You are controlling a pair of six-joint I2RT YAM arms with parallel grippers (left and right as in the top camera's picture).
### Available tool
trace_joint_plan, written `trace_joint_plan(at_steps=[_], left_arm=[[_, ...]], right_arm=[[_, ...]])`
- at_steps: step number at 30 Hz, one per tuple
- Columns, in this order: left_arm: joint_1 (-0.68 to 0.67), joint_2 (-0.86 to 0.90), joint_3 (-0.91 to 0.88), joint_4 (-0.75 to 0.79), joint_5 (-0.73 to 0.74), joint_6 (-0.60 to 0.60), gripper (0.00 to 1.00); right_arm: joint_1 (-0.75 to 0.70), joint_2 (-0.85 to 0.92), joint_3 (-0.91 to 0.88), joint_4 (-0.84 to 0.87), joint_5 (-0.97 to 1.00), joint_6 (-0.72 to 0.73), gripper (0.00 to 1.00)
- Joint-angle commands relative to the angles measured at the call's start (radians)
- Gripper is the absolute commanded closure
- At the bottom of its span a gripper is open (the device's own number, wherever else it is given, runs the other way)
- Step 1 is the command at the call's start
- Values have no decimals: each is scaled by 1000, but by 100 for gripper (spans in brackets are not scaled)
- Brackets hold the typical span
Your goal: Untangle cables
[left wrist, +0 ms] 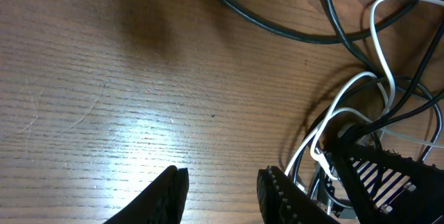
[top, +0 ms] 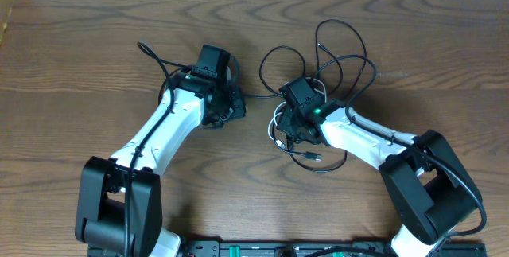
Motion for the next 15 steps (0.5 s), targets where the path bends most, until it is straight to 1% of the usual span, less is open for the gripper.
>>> trace_joint_plan(at_steps=[1,5,7,8,10,11,12,13,15], left_arm=[[3,4,4,-3,-1,-13,62],[3,4,4,11,72,-13,64],[3,4,4,40,144,-12,72],[3,4,4,56,175,-12,73],[3,4,4,86,230,-12,74],[3,4,4,100,251,-13,74],[3,4,4,112,268,-13,74],[3,4,4,119,280,-13,75],[3,4,4,126,305,-12,75]], right_arm=[[13,0,2,-6,-35,16,99],[1,-55,3,42,-120,-130,99],[-6,-126,3,66,-186,-237,99],[-8,-159,3,69,-208,-280,99],[-8,-216,3,69,-184,-379,99],[-6,-244,3,50,-111,-397,99],[-6,-264,3,27,-64,-378,99],[-9,-280,3,23,-67,-375,99],[-7,-313,3,28,-117,-452,99]])
